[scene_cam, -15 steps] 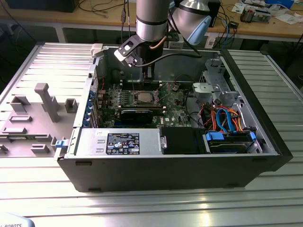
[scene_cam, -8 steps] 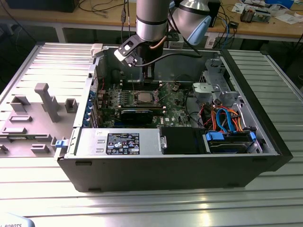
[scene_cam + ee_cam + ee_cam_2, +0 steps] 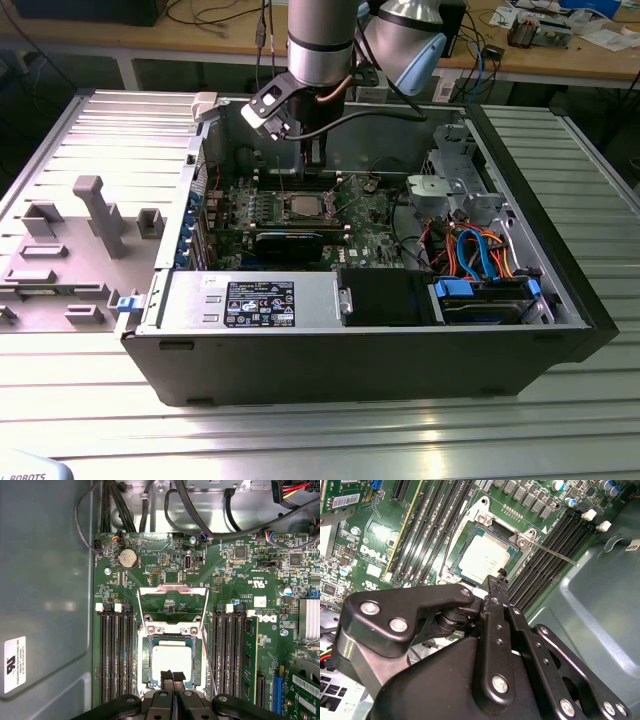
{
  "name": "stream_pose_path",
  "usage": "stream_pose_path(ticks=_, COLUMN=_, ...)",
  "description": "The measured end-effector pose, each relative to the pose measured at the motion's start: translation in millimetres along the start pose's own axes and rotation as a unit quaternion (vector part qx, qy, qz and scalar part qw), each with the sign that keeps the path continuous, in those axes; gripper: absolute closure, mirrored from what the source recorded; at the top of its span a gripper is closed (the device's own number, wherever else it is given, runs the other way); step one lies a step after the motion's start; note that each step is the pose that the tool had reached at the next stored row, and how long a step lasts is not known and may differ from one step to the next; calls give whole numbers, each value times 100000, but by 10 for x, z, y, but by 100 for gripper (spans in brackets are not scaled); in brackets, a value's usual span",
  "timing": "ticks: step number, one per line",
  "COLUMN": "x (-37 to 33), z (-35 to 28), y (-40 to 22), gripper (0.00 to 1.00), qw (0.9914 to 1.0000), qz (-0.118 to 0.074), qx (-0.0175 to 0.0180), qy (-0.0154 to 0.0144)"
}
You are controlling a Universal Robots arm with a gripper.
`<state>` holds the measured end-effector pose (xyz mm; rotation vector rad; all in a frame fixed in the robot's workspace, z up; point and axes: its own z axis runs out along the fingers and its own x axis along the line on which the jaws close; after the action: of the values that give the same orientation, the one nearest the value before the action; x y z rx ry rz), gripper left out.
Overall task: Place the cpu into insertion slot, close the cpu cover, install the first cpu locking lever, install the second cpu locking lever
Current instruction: 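Close the cpu cover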
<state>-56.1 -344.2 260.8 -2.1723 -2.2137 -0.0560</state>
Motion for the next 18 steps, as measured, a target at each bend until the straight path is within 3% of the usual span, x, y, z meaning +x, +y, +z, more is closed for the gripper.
stream_pose_path(ticks=18, x=7, z=-126, y=0, gripper=89, qw=100000, qz=3, qx=0, qy=1)
